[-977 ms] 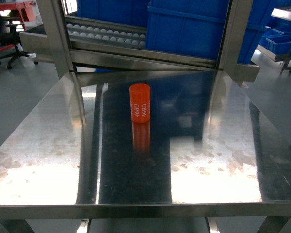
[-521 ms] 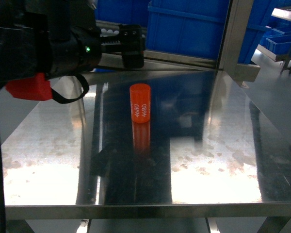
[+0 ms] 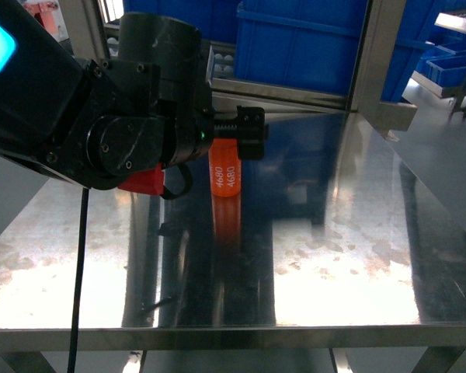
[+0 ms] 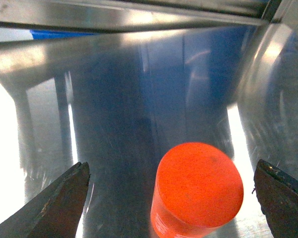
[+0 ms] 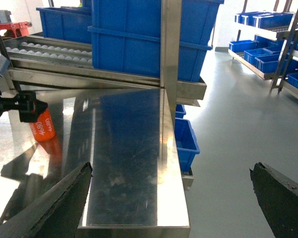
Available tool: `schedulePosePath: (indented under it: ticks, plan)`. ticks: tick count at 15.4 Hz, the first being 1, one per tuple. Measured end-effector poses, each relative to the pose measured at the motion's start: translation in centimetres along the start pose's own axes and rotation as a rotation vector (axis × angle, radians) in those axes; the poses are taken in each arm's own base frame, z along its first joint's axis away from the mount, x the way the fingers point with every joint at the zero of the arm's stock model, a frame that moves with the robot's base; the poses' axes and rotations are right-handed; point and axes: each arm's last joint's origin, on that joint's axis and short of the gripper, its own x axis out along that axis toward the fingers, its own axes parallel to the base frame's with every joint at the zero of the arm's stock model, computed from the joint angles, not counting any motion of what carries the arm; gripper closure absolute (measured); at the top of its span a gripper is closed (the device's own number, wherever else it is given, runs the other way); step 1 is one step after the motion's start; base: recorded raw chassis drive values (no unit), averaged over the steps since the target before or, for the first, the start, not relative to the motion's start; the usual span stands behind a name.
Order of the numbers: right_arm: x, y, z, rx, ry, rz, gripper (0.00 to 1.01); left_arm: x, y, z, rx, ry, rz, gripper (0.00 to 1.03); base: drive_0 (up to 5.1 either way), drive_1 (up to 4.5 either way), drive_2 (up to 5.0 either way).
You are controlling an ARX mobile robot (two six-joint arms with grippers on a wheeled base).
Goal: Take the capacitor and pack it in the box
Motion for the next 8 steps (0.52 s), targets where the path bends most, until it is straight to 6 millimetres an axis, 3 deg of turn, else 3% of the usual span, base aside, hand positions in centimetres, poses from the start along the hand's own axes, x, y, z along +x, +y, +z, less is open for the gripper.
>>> schedulePosePath:
  ticks: [4,8]
  plan:
    - [0.0,0.0,0.0,0.000,0.000,0.000,0.03,2.2,0.0,-3.5,0.010,0.075,-0.013,0.05,0.0,0.00,0.0]
    - [0.0,0.0,0.0,0.000,0.000,0.000,0.03,3.4,0.2,-4.6,0.014,0.078,-0.003,0.05,0.0,0.00,0.0]
